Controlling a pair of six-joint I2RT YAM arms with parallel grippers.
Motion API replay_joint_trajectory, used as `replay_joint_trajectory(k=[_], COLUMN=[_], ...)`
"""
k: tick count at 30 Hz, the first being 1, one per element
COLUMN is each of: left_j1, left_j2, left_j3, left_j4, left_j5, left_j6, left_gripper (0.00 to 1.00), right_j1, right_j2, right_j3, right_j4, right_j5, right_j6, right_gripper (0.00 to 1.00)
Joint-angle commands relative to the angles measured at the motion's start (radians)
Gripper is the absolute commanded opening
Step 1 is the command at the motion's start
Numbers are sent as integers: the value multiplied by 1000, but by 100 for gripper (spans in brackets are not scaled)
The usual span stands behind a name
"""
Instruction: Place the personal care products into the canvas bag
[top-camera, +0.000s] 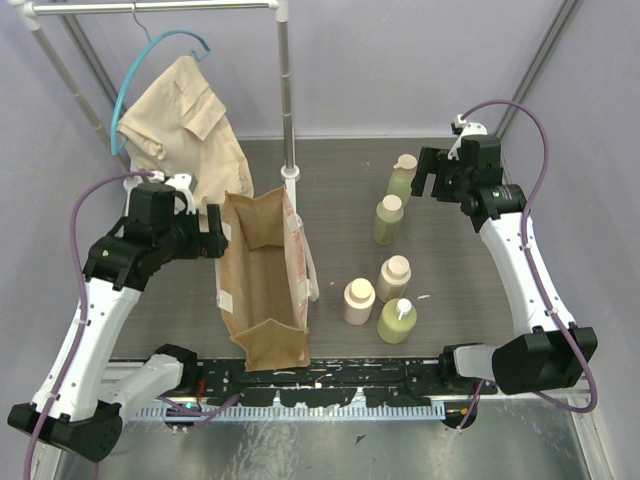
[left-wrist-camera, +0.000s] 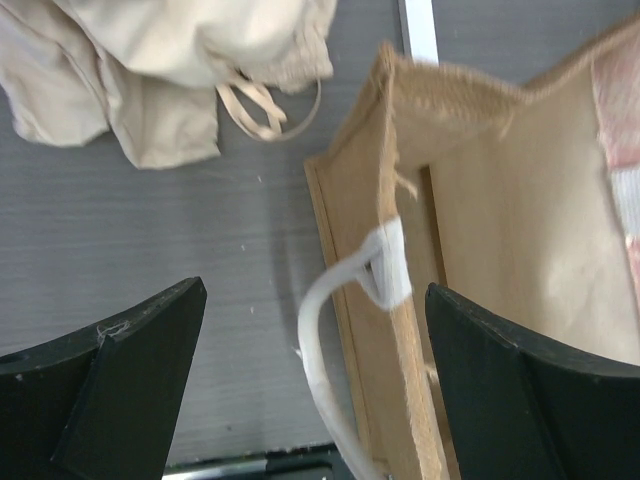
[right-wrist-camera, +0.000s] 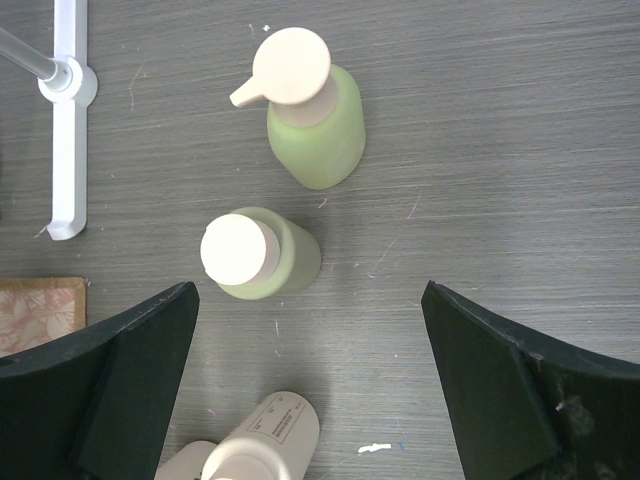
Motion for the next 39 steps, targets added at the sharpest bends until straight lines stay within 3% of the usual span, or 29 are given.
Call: replay_joint_trajectory(k=[1, 13, 27, 32, 35, 39], left_j1=[-23, -59, -73, -73, -73, -73], left_j2=[-37, 80, 105, 103, 93, 98], left_j3=[-101, -137, -207, -225, -226, -217], left_j4=[0, 109, 226, 227, 221, 201], left_j5=[62, 103, 22, -11, -26, -27], left_j6=[-29, -16, -60, -53, -46, -53], left_gripper=[98, 98, 99, 88, 73, 45], right_j1=[3, 4, 12, 19, 19, 21], right_j2=[37, 137, 174, 188, 183, 187], right_j3=[60, 67, 45, 74, 85, 93], right_j4=[9, 73, 93, 62, 56, 54], right_j5=[4, 24, 26, 48, 70, 81], right_j6=[-14, -23, -26, -37, -39, -39], right_gripper=[100, 100, 100, 100, 100, 100])
